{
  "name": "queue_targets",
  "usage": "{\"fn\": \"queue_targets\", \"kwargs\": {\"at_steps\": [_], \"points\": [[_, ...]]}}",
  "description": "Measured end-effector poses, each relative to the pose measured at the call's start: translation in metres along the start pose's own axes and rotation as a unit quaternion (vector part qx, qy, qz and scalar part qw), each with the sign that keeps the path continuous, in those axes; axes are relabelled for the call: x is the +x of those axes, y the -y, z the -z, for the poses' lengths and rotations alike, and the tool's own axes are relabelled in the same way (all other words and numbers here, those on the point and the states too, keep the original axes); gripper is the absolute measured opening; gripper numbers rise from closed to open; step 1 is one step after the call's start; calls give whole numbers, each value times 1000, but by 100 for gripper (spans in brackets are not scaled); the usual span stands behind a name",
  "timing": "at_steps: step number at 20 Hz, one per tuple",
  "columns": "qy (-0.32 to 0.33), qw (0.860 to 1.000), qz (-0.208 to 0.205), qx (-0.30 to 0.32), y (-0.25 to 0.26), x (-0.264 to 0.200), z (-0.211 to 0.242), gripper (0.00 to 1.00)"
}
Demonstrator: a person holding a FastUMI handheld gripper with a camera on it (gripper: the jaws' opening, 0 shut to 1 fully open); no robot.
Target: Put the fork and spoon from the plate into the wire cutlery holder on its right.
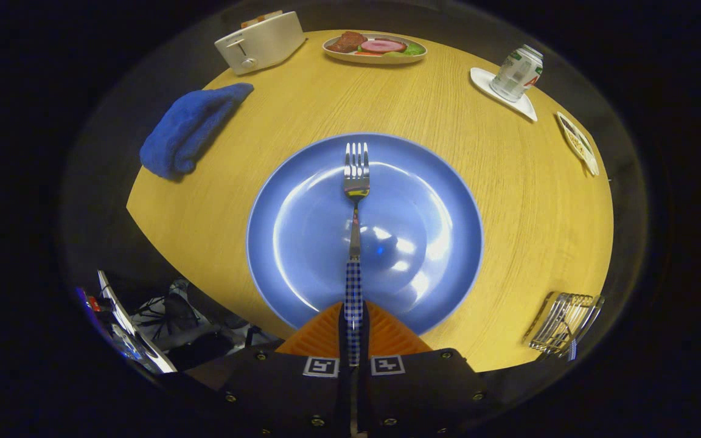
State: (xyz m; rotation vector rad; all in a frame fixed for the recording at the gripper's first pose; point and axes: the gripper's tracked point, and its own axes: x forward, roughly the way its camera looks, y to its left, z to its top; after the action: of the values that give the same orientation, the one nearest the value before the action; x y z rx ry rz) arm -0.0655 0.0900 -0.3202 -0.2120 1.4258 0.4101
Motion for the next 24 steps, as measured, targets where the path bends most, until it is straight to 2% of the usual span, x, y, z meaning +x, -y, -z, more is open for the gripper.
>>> {"fn": "queue_targets", "kwargs": {"at_steps": [5,11,15,20,24], "points": [[-11,999,23,-37,46,-55,23,5],[-62,993,89,-48,133,-118,72,5],[-93,985,143,-39,190,-155,101,5],[-145,973,174,-42,220,-176,138,5],[-200,954,207,-79,256,-190,160,5]]}}
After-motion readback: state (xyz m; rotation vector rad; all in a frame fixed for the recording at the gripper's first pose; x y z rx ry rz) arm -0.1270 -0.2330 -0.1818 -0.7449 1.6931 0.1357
